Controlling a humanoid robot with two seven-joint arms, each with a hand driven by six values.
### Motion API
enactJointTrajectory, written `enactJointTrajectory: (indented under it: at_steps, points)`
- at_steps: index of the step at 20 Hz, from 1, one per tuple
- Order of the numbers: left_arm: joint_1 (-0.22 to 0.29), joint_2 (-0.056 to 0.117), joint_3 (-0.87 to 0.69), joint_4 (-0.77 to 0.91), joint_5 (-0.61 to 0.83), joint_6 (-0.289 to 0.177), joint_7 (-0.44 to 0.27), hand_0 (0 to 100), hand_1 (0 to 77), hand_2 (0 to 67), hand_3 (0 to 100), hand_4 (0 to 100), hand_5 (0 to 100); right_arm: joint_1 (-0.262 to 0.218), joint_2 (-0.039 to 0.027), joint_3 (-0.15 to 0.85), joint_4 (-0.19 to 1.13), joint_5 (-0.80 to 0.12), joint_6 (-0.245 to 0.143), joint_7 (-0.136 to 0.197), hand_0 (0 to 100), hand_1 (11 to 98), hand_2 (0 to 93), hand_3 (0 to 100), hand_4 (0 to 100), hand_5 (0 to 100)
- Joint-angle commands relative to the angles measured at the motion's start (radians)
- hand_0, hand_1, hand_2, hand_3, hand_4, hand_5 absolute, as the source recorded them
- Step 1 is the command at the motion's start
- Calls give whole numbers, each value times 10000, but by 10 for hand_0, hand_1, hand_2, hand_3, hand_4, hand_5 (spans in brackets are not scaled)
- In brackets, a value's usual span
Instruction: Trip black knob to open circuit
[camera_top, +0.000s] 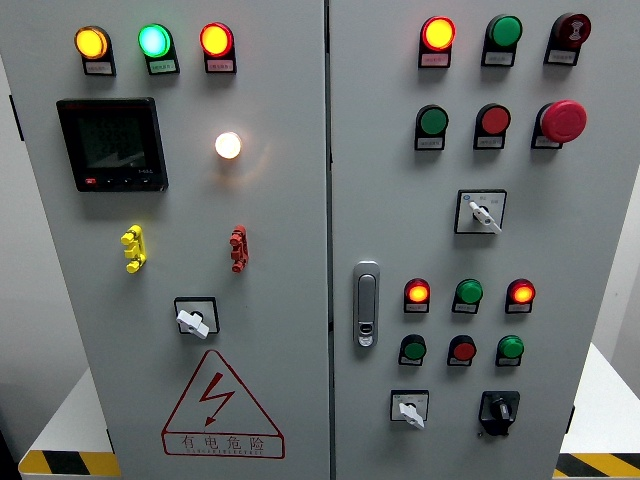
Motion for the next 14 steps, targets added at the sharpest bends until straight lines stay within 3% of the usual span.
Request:
enactJointTrajectory:
  at_steps: [1, 3, 8, 10, 12, 14]
  points:
    - [0, 0, 0, 0, 0, 0, 1, 0, 0, 195, 263, 97, 86, -10, 3, 733, 1121, -323, 201, -188, 698, 335, 0, 13, 0, 53]
    - [0, 0, 0, 0, 0, 0, 1, 0, 0, 194, 263, 97, 86, -71, 3, 1057, 1874, -768, 431, -234, 696, 336, 0, 23, 0, 54]
    - [0, 0, 0, 0, 0, 0, 1, 0, 0, 194, 262, 97, 86, -469, 3, 1334, 4142, -877, 432, 10, 694, 339, 0, 41, 0, 64]
    - [0, 0, 0, 0, 0, 0, 1, 0, 0, 194, 263, 97, 86, -836, 3, 1258, 5552, -846, 417, 485, 691, 343, 0, 61, 0, 96]
    - [0, 0, 0, 0, 0, 0, 1, 0, 0, 195, 263, 97, 86, -1372, 3, 1121, 7191, -831, 401, 547, 687, 355, 0, 112, 52, 212]
    - [0, 0, 0, 0, 0, 0, 1, 0, 0, 194, 263, 97, 86, -1833, -27, 692, 8665, -770, 325, 700, 683, 365, 0, 138, 100, 255]
